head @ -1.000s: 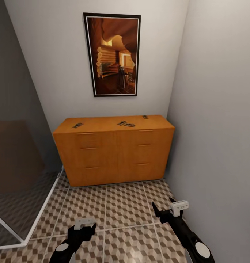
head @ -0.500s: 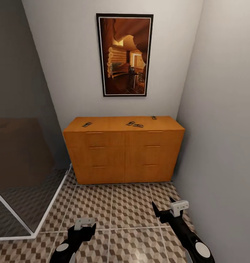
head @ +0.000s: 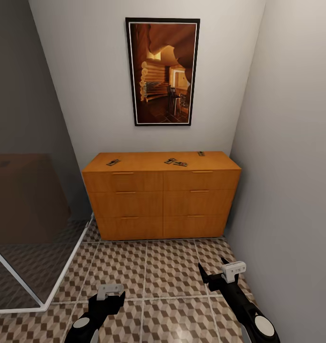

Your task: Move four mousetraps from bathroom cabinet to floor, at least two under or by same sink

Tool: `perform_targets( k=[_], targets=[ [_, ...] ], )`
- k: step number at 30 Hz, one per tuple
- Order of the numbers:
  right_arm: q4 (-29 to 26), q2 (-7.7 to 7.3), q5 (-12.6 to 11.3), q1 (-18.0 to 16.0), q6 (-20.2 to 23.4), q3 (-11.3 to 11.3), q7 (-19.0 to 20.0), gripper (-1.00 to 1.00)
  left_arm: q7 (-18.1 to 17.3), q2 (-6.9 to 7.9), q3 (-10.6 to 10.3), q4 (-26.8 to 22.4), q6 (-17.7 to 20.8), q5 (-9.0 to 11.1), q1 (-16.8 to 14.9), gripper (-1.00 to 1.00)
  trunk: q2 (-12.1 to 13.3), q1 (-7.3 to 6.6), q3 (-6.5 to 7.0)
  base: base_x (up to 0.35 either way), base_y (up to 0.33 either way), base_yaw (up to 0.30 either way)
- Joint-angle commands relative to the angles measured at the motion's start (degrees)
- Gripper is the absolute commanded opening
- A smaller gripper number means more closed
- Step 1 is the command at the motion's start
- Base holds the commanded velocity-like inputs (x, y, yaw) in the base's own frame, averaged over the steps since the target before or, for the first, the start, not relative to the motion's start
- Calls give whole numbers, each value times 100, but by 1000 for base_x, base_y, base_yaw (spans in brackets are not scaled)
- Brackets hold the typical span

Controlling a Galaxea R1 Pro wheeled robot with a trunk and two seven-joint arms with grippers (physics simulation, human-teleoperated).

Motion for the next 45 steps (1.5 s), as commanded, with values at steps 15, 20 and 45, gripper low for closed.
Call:
perform_targets(
  k=[15, 20, 45],
  targets=[
    [1, 3, 13, -3, -25, -7, 22, 100, 10, 0, -3, -9, 31, 1, -2, 100, -3, 0, -6, 0, 0, 0],
    [1, 3, 16, -3, -25, -6, 22, 100, 10, 0, -3, -9, 31, 1, -2, 100, -3, 0, -6, 0, 0, 0],
    [1, 3, 18, -3, -23, 0, 21, 100, 8, 0, -3, -9, 30, 1, -2, 100, -3, 0, -6, 0, 0, 0]
  ],
)
